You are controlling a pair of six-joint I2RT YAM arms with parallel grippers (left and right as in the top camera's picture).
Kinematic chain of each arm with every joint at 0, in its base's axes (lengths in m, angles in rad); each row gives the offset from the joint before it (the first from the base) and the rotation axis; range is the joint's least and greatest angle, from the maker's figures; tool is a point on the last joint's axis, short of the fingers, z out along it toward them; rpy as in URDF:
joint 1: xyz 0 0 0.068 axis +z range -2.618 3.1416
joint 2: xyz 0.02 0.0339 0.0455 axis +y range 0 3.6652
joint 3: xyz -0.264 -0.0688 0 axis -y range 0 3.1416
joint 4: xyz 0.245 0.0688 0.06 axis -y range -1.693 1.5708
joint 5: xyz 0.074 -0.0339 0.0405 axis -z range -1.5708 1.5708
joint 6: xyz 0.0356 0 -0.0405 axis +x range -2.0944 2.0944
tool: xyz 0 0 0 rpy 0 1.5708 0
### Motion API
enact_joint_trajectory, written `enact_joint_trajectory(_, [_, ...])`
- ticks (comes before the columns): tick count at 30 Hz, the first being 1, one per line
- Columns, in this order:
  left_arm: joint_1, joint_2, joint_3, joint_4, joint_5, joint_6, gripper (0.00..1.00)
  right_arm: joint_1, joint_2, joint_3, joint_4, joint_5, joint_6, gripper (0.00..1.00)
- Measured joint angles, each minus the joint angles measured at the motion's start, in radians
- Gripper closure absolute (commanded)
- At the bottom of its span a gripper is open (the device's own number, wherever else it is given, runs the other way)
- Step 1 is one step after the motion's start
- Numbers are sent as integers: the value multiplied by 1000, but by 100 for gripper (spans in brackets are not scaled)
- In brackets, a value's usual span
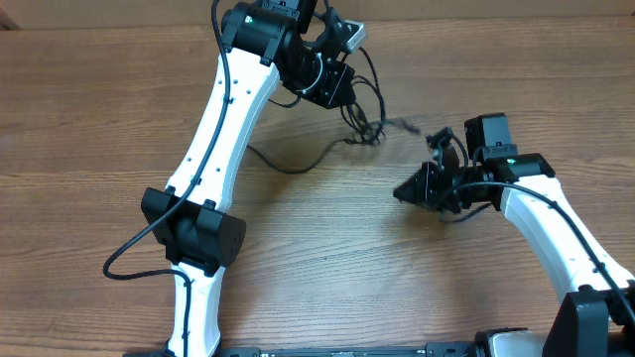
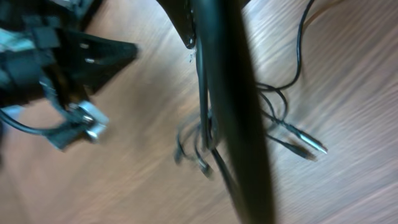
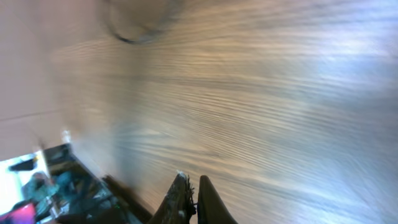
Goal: Untangle cables
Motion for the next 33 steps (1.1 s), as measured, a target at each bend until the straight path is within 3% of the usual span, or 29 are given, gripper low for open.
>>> enact_joint_trajectory(2, [0,0,0,0,-47,-15,96,0,0,-1,-50,92,18,96])
enact_joint_trajectory(4, [1,0,0,-3,-69,-21,96,0,0,-1,-69,188,58,90])
enact_joint_trajectory(7, [1,0,0,-18,-69,-17,96,-1,0,-2,-27,270,112,48])
enact_joint_trajectory(8, [1,0,0,-27,-60,-12,96,-1,0,-3,12,269,130,38])
enact_joint_trajectory(9, [1,0,0,-36,-50,-8,96,-1,0,-3,50,262,137,35])
enact_joint_trajectory(14, [1,0,0,-73,45,51,96,-1,0,-3,235,136,170,37])
enact_joint_trajectory(16, [1,0,0,-80,94,77,96,-1,0,-3,295,87,208,41])
enact_joint_trajectory(25, [0,0,0,-86,312,177,95,0,0,-3,374,27,418,55])
enact_joint_trajectory(33, [-14,0,0,-107,352,206,96,0,0,-3,423,43,540,61])
